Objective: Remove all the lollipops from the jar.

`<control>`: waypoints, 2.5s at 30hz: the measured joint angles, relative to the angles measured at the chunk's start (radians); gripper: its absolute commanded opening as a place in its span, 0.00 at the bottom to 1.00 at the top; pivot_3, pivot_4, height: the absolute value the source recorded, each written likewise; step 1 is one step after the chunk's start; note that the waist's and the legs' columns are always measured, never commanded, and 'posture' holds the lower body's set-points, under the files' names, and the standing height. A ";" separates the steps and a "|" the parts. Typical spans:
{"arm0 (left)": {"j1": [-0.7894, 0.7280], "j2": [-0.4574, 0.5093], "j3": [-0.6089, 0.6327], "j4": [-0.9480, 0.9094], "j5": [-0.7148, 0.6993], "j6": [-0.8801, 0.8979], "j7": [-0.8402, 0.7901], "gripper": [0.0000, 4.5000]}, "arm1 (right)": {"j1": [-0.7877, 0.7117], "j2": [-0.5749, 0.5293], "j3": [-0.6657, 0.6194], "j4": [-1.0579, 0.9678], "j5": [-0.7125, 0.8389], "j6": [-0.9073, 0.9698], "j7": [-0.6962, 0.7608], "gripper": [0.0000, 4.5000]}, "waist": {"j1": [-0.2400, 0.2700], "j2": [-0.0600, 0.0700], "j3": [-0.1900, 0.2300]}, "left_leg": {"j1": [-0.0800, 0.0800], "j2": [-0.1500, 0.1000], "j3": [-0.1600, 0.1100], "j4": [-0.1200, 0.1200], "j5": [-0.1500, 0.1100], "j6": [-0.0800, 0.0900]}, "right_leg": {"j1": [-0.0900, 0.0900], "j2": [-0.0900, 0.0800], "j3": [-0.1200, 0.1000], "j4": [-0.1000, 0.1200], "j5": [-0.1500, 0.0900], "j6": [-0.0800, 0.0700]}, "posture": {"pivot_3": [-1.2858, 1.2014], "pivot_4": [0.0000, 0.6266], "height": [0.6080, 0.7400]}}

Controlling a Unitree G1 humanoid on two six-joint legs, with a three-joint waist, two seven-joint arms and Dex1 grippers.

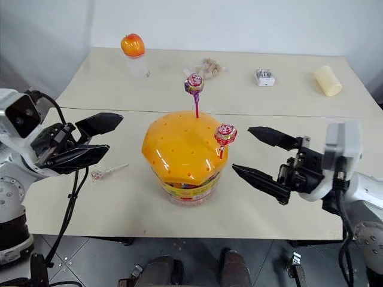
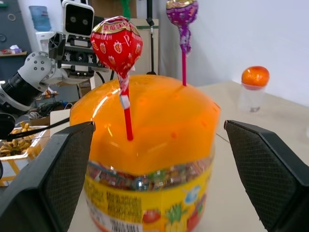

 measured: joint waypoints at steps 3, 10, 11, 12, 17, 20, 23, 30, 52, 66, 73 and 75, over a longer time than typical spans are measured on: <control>-0.002 0.000 -0.002 0.001 0.001 -0.008 -0.002 0.81 | -0.010 0.011 0.028 0.012 0.001 0.022 -0.001 0.88 | 0.002 0.000 0.000 | -0.001 0.000 0.000 0.000 0.000 0.000 | 0.000 0.000 -0.001 0.000 0.000 0.000 | 0.52 0.24 1.00; 0.005 0.008 -0.002 0.005 0.006 -0.013 -0.013 0.81 | -0.038 0.028 0.064 0.022 -0.012 0.037 0.012 0.36 | 0.000 0.000 0.000 | -0.001 0.000 0.000 -0.001 0.000 0.000 | 0.000 0.000 -0.002 0.000 0.000 0.000 | 0.52 0.24 1.00; 0.009 0.010 -0.002 0.005 0.007 -0.013 -0.016 0.81 | -0.043 0.035 0.066 0.022 -0.014 0.037 0.017 0.29 | 0.000 0.000 0.000 | -0.001 0.000 0.000 -0.001 0.000 0.000 | 0.000 0.000 -0.002 0.000 0.000 0.000 | 0.52 0.24 1.00; 0.013 0.011 -0.002 0.005 0.009 -0.013 -0.019 0.81 | -0.049 0.041 0.067 0.022 -0.015 0.037 0.025 0.22 | 0.000 0.000 0.000 | -0.001 0.000 0.000 -0.001 0.000 0.000 | 0.000 0.000 -0.001 -0.001 0.000 0.000 | 0.52 0.24 1.00; 0.019 0.012 -0.002 0.006 0.020 -0.024 -0.033 0.81 | -0.070 0.076 0.068 0.030 -0.020 0.030 0.049 0.00 | 0.000 0.000 0.000 | -0.001 0.000 0.000 -0.001 0.000 0.000 | 0.000 0.000 -0.001 -0.001 0.000 0.000 | 0.52 0.24 1.00; 0.019 0.012 -0.003 0.009 0.028 -0.030 -0.041 0.81 | -0.109 0.119 0.056 0.037 0.025 0.019 0.046 0.00 | 0.000 0.000 0.000 | -0.001 0.000 0.000 -0.001 0.000 0.000 | 0.000 0.000 -0.001 0.000 0.000 0.000 | 0.52 0.24 1.00; 0.019 0.012 -0.005 0.010 0.036 -0.036 -0.048 0.81 | -0.146 0.122 0.002 0.046 0.117 0.029 -0.008 0.00 | 0.000 0.000 0.000 | -0.001 0.000 -0.001 -0.001 0.000 0.000 | 0.000 0.000 -0.001 0.000 0.000 0.000 | 0.52 0.24 1.00; 0.030 0.033 -0.034 0.009 0.099 -0.086 -0.113 0.81 | -0.039 -0.127 -0.221 0.229 0.224 0.202 -0.156 0.00 | 0.004 0.000 0.000 | -0.003 -0.001 0.004 -0.002 0.000 0.000 | -0.001 0.000 -0.003 -0.002 0.000 0.000 | 0.52 0.24 1.00; 0.115 0.102 -0.014 0.032 0.171 -0.191 -0.196 0.81 | 0.186 -0.327 -0.076 0.558 -0.393 0.174 0.186 0.83 | -0.003 0.003 0.000 | -0.002 0.001 0.017 -0.002 0.000 0.001 | -0.006 0.000 0.005 -0.002 0.000 0.000 | 0.52 0.24 1.00; 0.256 0.042 0.068 0.147 0.137 -0.175 -0.097 0.81 | -0.650 0.081 0.240 0.392 -0.154 0.280 0.042 0.83 | -0.023 0.004 0.000 | -0.005 0.003 0.013 -0.003 -0.001 -0.002 | -0.010 0.002 -0.001 0.002 0.001 -0.002 | 0.52 0.24 1.00; 0.259 0.032 0.101 0.152 0.138 -0.197 -0.100 0.81 | -0.715 0.165 0.317 0.403 -0.171 0.326 0.050 0.83 | -0.026 0.004 0.000 | -0.006 0.003 0.012 -0.003 -0.001 -0.002 | -0.010 0.001 -0.003 0.002 0.001 -0.002 | 0.52 0.24 1.00; 0.257 -0.007 0.106 0.119 0.107 -0.196 -0.074 0.81 | -0.721 0.170 0.323 0.402 -0.170 0.331 0.072 0.83 | -0.026 0.004 0.000 | -0.006 0.003 0.012 -0.002 -0.001 -0.002 | -0.010 0.001 -0.003 0.002 0.001 -0.002 | 0.52 0.24 1.00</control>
